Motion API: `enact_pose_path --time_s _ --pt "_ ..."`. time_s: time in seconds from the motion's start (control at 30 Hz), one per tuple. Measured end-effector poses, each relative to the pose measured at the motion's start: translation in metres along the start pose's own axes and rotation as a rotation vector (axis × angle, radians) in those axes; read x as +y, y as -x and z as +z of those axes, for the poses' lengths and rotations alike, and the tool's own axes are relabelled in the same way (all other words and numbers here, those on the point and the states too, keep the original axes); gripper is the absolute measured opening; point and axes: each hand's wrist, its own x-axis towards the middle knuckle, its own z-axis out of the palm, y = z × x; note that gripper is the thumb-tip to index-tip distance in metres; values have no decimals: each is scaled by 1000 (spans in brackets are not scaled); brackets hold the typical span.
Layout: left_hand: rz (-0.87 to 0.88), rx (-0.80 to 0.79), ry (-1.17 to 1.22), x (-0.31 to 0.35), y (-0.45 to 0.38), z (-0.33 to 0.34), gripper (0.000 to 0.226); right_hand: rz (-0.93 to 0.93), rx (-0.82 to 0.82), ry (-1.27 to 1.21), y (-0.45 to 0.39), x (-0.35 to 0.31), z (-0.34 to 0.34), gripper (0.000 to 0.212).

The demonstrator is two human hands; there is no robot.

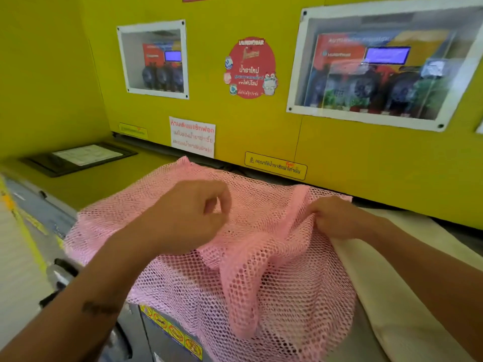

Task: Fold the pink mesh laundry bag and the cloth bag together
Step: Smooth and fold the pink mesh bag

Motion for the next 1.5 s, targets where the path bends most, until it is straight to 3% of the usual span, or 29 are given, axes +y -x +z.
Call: enact_pose_path --time_s 0.07,0.13,0.23,0.3,0.37,0.43,0.53,0.63,0.73,0.83,0.93,1.03,1.17,1.23,1.33,1.5 --pt "-65 -347 -29 2 12 1 8 -8 33 -13 2 -6 -5 38" --pt "-114 -546 -86 -1 21 11 32 -33 6 -57 7 -16 -9 43" --pt "-124 -545 -90 -5 22 23 67 -145 -134 -219 17 -42 -13 50" --pt "-89 -568 -93 -8 23 31 63 -187 -251 -255 20 -56 -11 51" --pt "-59 -536 -48 -14 24 37 37 -211 -284 -214 17 -64 -6 46" --pt "-34 -429 23 -16 24 35 11 -206 -211 -197 8 -67 -1 30" --pt "-24 -247 146 -9 16 18 34 -164 -165 -129 -3 -69 -6 21" --pt "-54 -121 216 2 4 1 31 -94 -234 -117 -7 -76 -21 32" --pt "-119 -134 338 5 -1 -10 22 -84 -312 -95 -9 -80 -30 43" --pt "-164 -197 385 -6 9 -18 21 -77 -319 -127 -13 -77 -30 29" --pt "-168 -107 310 -36 27 -19 17 -96 -254 -138 -14 -76 -26 25" --pt "-326 32 36 -85 46 -11 17 -170 -121 -122 -7 -94 -27 21" --pt "-528 -46 -120 -124 57 13 43 -361 -99 -231 26 -142 -27 9" --pt "-499 -43 -208 -130 51 21 50 -408 -202 -180 39 -165 -24 26" --pt "-400 -63 -254 -145 35 20 37 -374 -254 -42 31 -185 -15 43" --pt "-295 27 -178 -175 20 -1 33 -359 -363 -84 2 -188 -20 14"
